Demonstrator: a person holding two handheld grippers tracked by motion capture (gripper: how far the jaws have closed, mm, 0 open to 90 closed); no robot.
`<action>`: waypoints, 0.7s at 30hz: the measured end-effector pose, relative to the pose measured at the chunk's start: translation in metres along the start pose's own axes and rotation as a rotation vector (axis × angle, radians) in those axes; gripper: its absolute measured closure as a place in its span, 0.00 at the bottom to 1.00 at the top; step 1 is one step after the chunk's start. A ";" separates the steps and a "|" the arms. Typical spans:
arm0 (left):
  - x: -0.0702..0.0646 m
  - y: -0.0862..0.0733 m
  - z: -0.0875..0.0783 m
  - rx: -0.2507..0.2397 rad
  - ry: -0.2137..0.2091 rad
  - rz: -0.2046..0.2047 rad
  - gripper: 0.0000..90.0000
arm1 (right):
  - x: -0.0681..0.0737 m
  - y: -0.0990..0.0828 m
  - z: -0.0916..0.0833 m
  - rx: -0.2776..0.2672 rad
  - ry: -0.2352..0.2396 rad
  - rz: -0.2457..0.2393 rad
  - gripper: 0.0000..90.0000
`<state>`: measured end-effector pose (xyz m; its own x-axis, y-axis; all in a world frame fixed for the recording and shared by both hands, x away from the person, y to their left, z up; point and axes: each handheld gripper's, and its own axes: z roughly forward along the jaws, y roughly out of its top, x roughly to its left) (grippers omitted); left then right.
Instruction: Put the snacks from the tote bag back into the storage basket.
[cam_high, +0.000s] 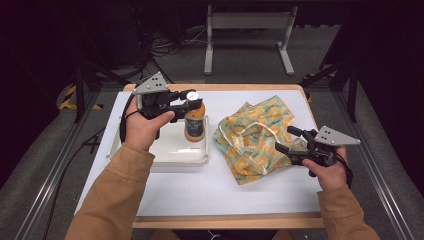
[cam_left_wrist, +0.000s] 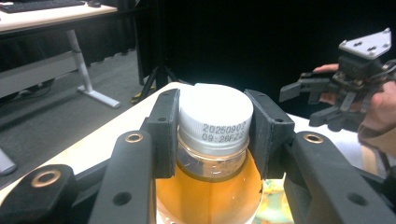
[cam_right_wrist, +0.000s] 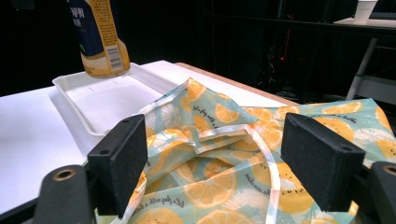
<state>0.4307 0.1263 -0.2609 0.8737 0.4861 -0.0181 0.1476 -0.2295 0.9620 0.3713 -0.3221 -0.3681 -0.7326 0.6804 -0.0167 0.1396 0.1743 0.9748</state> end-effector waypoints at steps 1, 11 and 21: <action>0.001 -0.003 -0.001 -0.002 0.001 0.002 0.65 | 0.000 0.000 0.000 -0.002 0.001 -0.001 0.26; 0.018 -0.031 -0.005 -0.012 -0.018 -0.031 0.65 | 0.000 -0.001 0.001 0.002 0.006 -0.004 0.26; 0.023 -0.052 -0.005 -0.015 -0.058 -0.037 0.65 | 0.000 -0.002 0.001 0.012 0.006 -0.002 0.26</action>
<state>0.4408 0.1534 -0.3103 0.8931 0.4446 -0.0691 0.1740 -0.1997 0.9643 0.3716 -0.3212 -0.3706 -0.7366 0.6761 -0.0170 0.1466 0.1841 0.9719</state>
